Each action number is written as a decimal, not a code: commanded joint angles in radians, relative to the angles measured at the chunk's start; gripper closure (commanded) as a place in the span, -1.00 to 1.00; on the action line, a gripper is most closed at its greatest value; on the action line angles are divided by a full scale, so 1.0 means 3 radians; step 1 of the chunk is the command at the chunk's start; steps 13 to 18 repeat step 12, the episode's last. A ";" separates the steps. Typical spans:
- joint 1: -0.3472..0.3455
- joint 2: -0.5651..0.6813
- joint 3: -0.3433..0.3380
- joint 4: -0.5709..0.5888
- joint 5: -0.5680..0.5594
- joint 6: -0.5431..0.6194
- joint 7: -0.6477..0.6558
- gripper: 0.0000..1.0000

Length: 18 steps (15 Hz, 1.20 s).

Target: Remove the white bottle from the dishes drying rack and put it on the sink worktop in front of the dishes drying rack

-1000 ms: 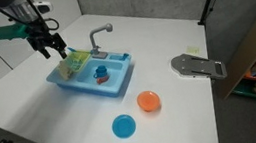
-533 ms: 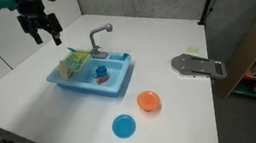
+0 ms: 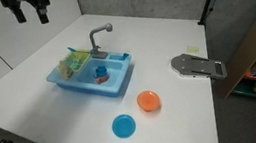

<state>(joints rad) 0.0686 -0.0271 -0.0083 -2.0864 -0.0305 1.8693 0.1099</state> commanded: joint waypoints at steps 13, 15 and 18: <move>-0.0204 -0.0840 0.0030 0.0087 0.0005 -0.0541 0.0011 -1.00; -0.0204 -0.0840 0.0030 0.0087 0.0005 -0.0541 0.0011 -1.00; -0.0204 -0.0840 0.0030 0.0087 0.0005 -0.0541 0.0011 -1.00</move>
